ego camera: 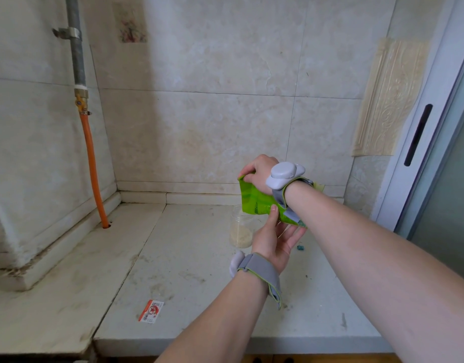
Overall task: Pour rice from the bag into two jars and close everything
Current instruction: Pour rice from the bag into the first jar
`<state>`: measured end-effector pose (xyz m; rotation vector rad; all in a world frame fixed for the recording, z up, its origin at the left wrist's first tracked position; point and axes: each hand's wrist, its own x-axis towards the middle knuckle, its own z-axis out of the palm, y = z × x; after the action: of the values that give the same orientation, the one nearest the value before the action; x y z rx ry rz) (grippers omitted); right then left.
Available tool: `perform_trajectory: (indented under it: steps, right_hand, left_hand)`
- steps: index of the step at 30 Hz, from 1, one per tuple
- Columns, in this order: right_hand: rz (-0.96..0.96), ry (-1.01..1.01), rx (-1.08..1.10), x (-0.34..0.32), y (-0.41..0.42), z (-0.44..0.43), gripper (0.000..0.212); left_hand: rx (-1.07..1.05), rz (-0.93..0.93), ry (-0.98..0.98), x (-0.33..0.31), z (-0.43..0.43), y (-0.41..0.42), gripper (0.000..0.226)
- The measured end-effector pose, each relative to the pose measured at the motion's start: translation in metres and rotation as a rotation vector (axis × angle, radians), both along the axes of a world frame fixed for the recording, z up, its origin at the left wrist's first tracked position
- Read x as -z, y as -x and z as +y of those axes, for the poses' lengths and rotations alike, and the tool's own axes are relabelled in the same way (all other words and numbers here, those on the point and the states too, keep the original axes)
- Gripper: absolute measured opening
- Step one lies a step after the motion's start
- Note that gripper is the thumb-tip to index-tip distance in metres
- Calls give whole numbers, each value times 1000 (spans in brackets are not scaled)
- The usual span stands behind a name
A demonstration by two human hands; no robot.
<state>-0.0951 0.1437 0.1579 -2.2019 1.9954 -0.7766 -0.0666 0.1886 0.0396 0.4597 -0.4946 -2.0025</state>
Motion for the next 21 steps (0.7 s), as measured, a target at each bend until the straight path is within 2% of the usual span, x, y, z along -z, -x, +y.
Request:
perform_trajectory:
  steps: [21]
  right_hand:
    - [21,3,-4,-1,-1,-3,26]
  left_hand:
    - [-10,-11,-19,-3,0,3,26]
